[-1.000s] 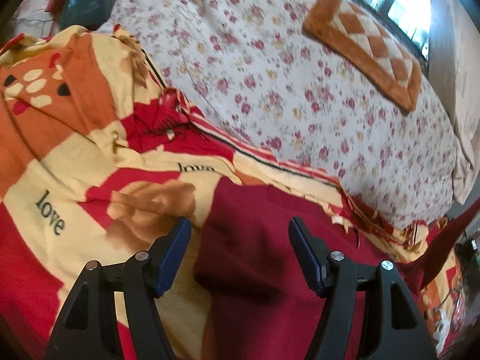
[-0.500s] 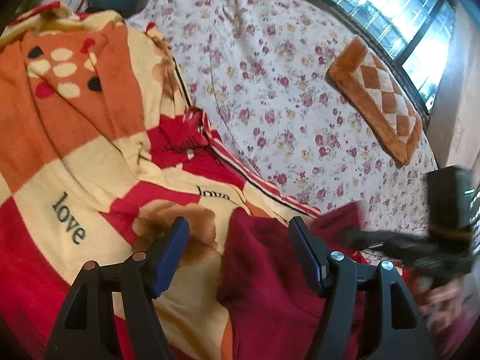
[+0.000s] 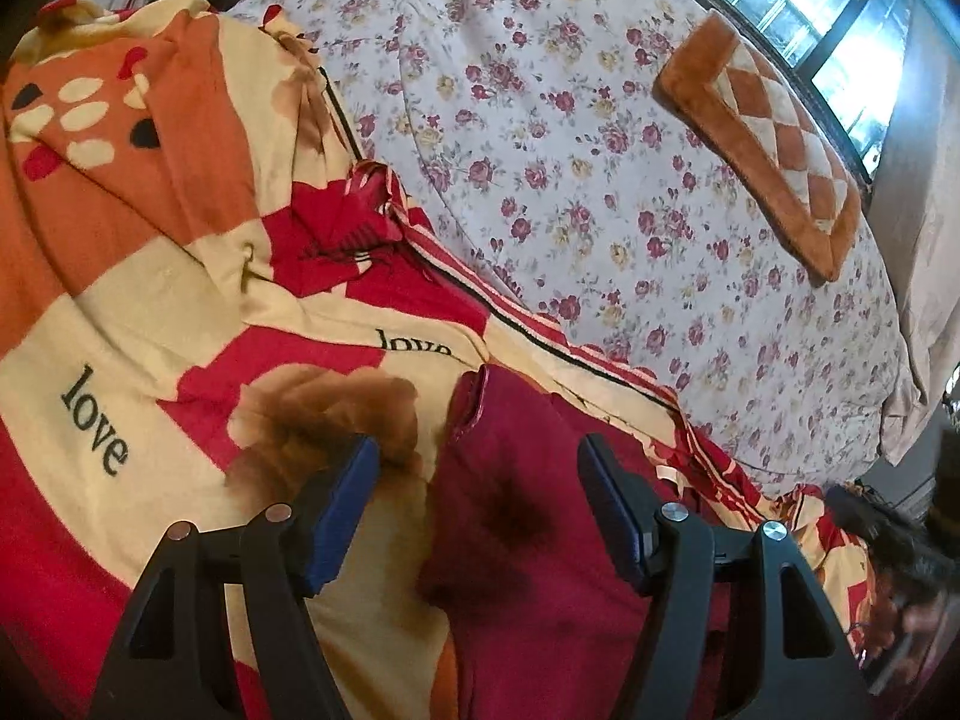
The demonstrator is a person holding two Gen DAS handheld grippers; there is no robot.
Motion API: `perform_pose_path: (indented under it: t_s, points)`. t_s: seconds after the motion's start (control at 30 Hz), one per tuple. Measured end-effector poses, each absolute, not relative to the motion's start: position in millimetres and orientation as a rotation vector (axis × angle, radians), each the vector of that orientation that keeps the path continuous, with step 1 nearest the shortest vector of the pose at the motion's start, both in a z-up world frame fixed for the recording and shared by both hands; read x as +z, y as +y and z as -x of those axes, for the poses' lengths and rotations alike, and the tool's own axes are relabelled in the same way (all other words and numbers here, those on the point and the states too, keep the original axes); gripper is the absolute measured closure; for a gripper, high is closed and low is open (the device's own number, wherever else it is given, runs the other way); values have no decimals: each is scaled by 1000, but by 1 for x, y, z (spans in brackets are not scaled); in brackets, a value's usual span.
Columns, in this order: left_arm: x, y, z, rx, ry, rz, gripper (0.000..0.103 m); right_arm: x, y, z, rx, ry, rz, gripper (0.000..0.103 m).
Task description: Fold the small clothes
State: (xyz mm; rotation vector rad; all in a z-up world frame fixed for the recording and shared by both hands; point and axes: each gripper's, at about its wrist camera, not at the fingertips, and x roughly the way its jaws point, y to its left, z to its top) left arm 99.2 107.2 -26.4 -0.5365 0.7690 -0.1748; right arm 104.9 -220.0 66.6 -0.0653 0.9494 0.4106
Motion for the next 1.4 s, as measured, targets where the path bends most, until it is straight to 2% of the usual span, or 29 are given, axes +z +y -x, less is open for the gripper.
perform_pose_path:
  t_s: [0.13, 0.37, 0.4, 0.47, 0.5, 0.6, 0.7, 0.8, 0.87, 0.93, 1.0, 1.17, 1.37, 1.4]
  points:
    - [-28, 99, -100, -171, 777, 515, 55, 65, -307, -41, 219, 956, 68, 40]
    - [-33, 90, -100, -166, 786, 490, 55, 26, -325, -6, 258, 1009, -33, 41]
    - [-33, 89, -101, -166, 784, 489, 55, 16, -321, -8, 257, 1022, -30, 44]
    - [-32, 89, -101, -161, 783, 487, 55, -7, -307, -14, 200, 1035, 95, 79]
    - [-32, 89, -101, -157, 783, 485, 55, -16, -305, -18, 145, 1034, 140, 91]
    - [-33, 92, -99, -146, 785, 487, 55, -8, -323, -16, 136, 995, -80, 91]
    - [-33, 95, -100, -155, 782, 513, 55, 9, -331, 3, 90, 942, -39, 92]
    - [-31, 90, -100, -176, 778, 501, 55, -8, -342, 14, 73, 1030, -51, 91]
    - [-29, 84, -97, -184, 771, 463, 55, -21, -347, 22, 81, 1071, -62, 82]
    - [-28, 79, -95, -189, 765, 439, 55, -17, -354, 33, 78, 1059, -105, 58]
    - [-27, 76, -95, -205, 763, 433, 55, -4, -370, 40, 56, 1026, -177, 46]
    - [-33, 62, -101, -223, 791, 414, 55, 16, -413, 31, -21, 939, -390, 44]
    - [-43, 45, -103, -229, 826, 344, 55, -35, -403, -47, -25, 1085, -459, 44]
    - [-46, 43, -104, -225, 838, 332, 55, -43, -400, -56, -7, 1106, -477, 53]
